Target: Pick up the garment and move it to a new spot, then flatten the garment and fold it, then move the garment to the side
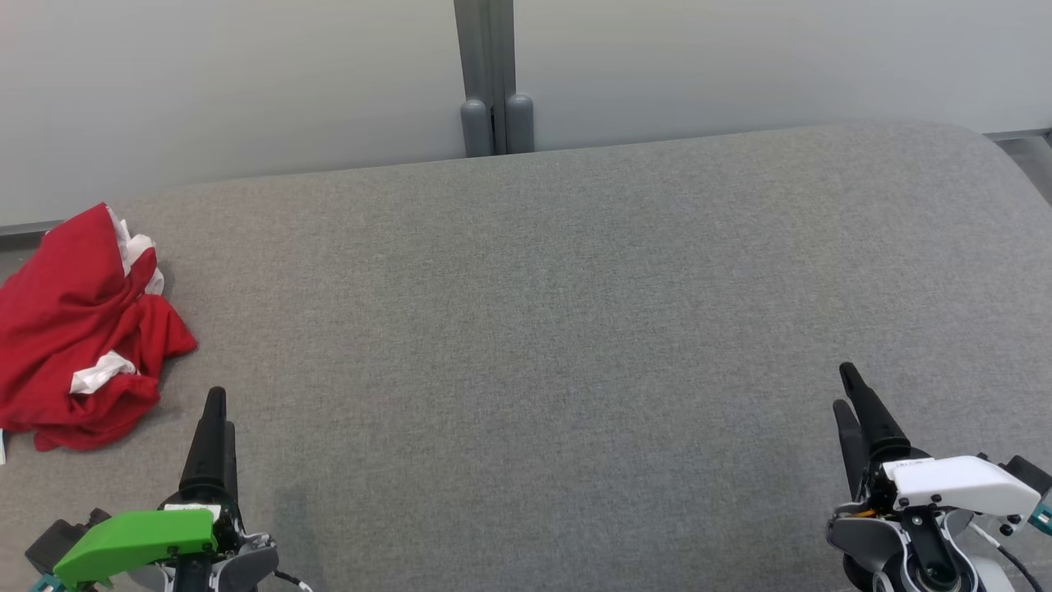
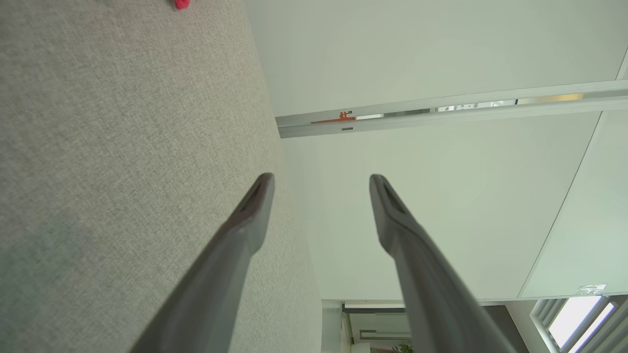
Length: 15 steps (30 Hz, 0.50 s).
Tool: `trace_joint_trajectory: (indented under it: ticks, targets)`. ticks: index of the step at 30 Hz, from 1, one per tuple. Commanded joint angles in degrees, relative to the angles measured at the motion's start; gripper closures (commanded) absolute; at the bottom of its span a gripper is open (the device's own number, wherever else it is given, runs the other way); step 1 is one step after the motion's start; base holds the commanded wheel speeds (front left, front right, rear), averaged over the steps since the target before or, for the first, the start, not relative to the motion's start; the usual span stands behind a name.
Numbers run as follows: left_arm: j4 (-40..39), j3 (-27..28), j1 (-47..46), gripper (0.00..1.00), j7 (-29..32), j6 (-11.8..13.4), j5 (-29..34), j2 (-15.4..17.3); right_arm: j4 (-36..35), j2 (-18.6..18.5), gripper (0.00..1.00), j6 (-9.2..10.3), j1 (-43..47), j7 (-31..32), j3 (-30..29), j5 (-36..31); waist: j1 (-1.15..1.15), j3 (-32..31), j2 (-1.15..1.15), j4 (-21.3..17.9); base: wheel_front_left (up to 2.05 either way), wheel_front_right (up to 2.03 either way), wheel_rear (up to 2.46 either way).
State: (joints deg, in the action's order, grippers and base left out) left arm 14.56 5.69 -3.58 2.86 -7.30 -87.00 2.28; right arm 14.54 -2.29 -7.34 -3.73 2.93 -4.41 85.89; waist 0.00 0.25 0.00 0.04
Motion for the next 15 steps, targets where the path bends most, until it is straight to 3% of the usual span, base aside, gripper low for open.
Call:
trace_joint_trajectory:
  ticks: [1,15]
  targets:
    - [-1.5,0.1,-0.9,0.00,-0.7,0.0,2.2,0.3,-1.5,-0.3,0.00,-0.13,-0.8,-0.7,0.4,-2.0,0.00,0.0,0.00,0.0,0.00,0.00,0.00]
    - [-4.7,-1.4,-0.5,0.00,-4.0,1.8,17.3,0.4,-4.5,-0.4,0.00,-0.14,-0.7,-4.0,2.6,-15.7,0.00,0.0,0.00,0.0,0.00,0.00,0.00]
